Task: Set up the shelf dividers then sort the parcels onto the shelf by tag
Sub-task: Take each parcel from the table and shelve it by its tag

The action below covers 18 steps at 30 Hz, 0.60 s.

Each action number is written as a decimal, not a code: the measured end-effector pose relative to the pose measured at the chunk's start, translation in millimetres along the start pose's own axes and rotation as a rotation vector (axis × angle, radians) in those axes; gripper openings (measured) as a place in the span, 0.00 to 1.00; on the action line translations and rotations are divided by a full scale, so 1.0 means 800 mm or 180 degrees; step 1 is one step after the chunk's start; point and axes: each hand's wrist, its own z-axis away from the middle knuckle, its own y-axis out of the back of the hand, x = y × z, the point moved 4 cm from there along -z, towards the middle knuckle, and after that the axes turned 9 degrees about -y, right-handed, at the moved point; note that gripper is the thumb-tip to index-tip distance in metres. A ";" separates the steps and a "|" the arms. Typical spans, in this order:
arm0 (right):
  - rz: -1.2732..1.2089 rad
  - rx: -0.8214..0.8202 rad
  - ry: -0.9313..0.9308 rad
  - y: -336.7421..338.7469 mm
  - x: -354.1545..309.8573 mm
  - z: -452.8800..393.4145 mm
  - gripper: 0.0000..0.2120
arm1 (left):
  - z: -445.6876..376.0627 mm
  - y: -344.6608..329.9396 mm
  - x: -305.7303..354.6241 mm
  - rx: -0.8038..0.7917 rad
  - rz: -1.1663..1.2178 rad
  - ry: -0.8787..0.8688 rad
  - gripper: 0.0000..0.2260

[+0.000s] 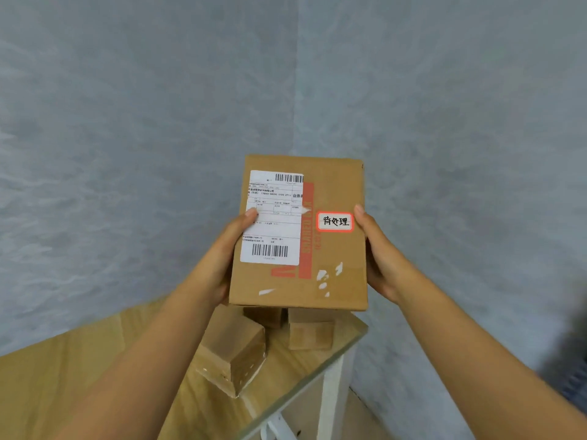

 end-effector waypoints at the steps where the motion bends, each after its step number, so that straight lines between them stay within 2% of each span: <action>1: 0.0028 0.0174 0.0040 0.012 0.000 0.018 0.33 | -0.003 -0.010 -0.008 -0.0059 0.0044 0.0112 0.14; 5: 0.0130 0.0966 0.0058 0.055 -0.003 0.109 0.37 | 0.001 -0.068 -0.039 -0.0553 0.0171 0.0476 0.13; 11: 0.0079 0.1983 0.0109 0.090 -0.006 0.282 0.35 | 0.049 -0.179 -0.076 -0.1377 0.0422 0.0736 0.13; 18: 0.0128 0.2765 0.0305 0.120 -0.033 0.495 0.34 | 0.144 -0.337 -0.097 -0.2292 0.0525 0.0760 0.14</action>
